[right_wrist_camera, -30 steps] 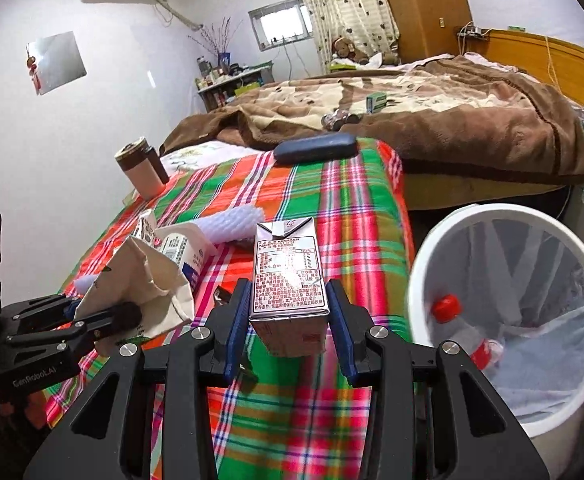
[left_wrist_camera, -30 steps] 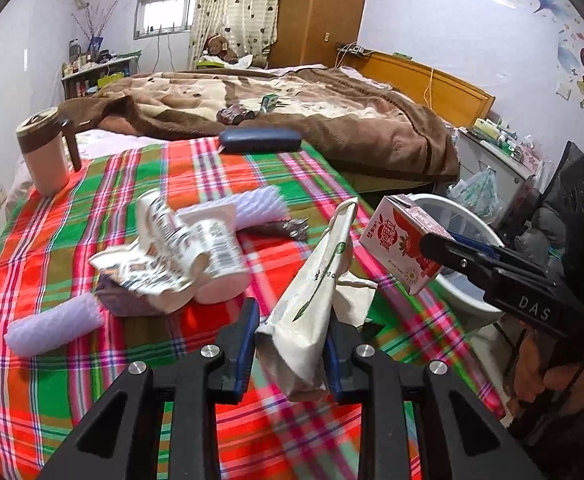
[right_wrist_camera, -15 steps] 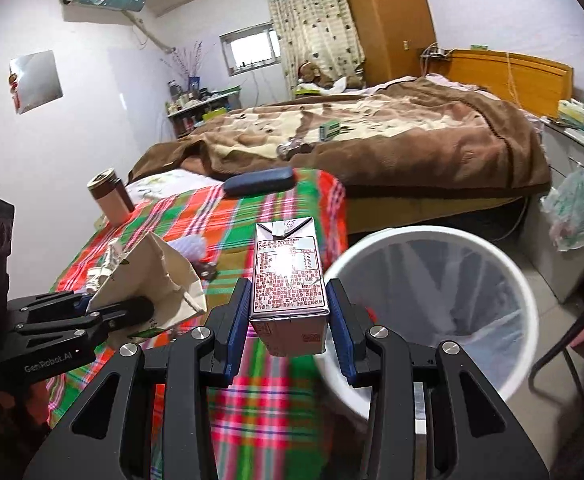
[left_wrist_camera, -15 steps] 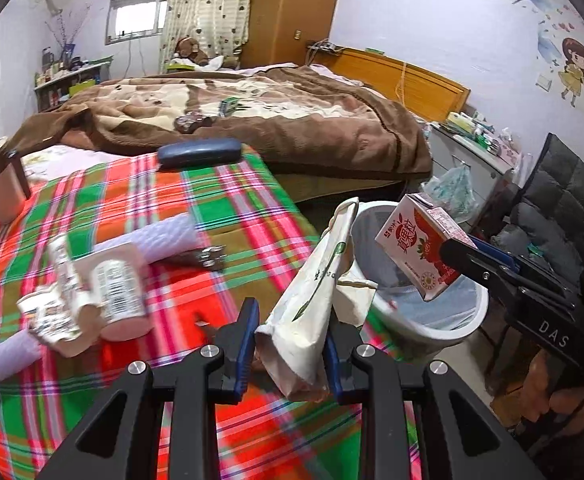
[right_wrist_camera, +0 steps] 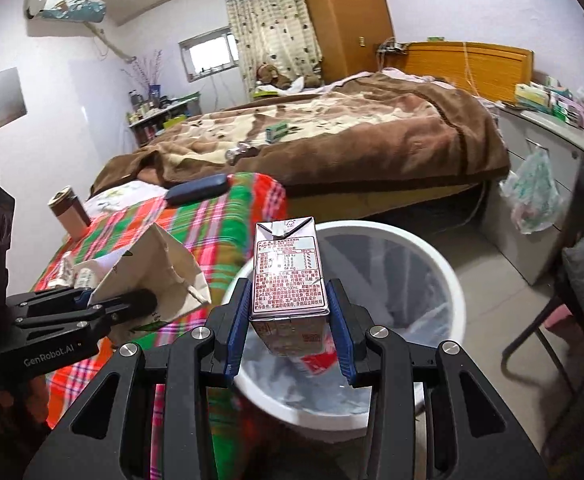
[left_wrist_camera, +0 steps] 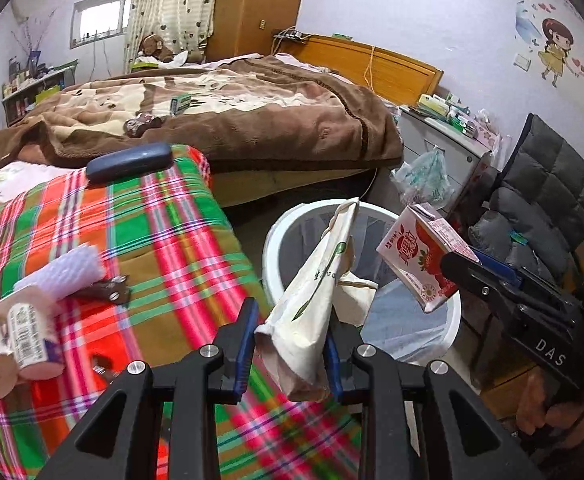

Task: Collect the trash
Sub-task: 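Open the right tool over the bin to drop the carton while the left tool drops the cloth bag, then move both tools back over the trash on the bedspread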

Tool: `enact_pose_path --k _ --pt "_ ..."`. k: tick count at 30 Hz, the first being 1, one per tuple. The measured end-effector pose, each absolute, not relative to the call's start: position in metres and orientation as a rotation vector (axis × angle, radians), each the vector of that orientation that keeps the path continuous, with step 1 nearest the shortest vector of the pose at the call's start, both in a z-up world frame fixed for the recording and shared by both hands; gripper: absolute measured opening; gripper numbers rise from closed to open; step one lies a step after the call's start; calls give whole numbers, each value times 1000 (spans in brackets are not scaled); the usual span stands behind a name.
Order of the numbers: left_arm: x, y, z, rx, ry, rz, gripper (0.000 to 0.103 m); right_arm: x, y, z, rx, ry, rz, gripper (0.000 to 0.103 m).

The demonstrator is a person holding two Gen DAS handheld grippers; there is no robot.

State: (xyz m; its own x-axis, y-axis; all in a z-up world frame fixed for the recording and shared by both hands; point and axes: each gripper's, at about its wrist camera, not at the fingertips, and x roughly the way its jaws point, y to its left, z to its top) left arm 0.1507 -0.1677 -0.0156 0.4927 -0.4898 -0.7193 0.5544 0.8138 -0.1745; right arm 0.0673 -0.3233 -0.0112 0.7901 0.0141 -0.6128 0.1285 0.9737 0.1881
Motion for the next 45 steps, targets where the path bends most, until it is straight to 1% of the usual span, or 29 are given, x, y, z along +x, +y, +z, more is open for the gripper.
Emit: enact_pose_path --k 14,16,18,19,21,23,24,35,45 --pt "164 -221 -46 125 921 -663 32 69 -354 -34 216 748 -166 39" --pt "165 -223 -48 129 922 -654 38 71 -358 -36 212 760 -185 39" --pt "165 -223 -49 126 922 -648 56 71 -360 -38 215 771 -192 39" --pt "165 -222 -49 122 921 -651 57 71 -362 -39 224 773 -194 40" --pt "164 -221 -47 118 913 -659 57 71 -363 -40 235 777 -189 43" --pt "164 -220 -45 123 909 -651 58 70 -361 -39 237 777 -183 56" --pt "163 -220 -44 123 906 -653 58 70 -361 -39 235 776 -183 57" --pt "146 -200 -24 116 843 -631 60 62 -353 -30 232 748 -189 57" --pt "130 -165 -12 83 819 -580 60 57 -333 -20 208 718 -155 57"
